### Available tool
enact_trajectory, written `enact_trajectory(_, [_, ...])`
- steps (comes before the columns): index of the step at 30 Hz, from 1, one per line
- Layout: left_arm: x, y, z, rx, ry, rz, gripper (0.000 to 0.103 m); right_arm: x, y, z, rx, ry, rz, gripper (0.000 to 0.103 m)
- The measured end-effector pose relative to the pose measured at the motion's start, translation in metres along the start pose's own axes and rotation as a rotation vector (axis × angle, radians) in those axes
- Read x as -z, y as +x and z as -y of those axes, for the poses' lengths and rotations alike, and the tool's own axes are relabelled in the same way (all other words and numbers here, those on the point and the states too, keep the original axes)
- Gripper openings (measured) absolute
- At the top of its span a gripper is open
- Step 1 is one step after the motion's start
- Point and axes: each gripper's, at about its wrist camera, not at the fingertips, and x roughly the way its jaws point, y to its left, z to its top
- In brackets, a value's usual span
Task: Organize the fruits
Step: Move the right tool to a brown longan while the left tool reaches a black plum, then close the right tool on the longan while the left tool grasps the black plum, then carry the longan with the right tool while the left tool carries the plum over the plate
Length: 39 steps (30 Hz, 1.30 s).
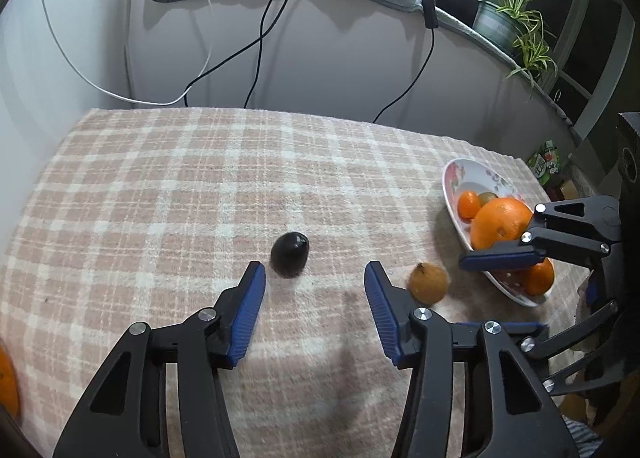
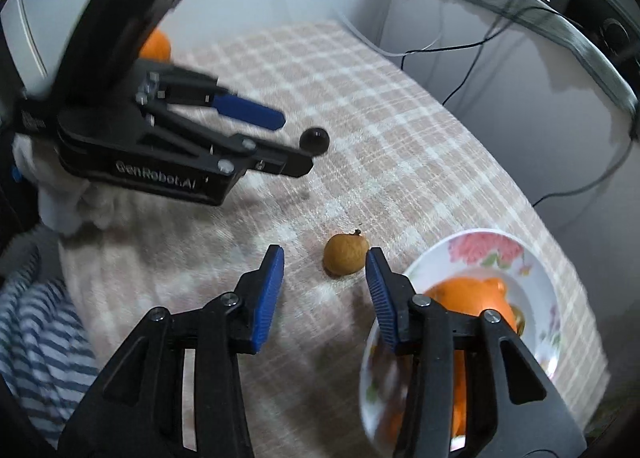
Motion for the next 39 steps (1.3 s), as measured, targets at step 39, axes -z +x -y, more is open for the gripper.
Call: enact_trajectory(39, [-0.005,0.014,-0.007,-0.011,-0.018,-0.01,0.021,-0.01,0.024,0.005,0.095,-0.072,-0.05,0.028])
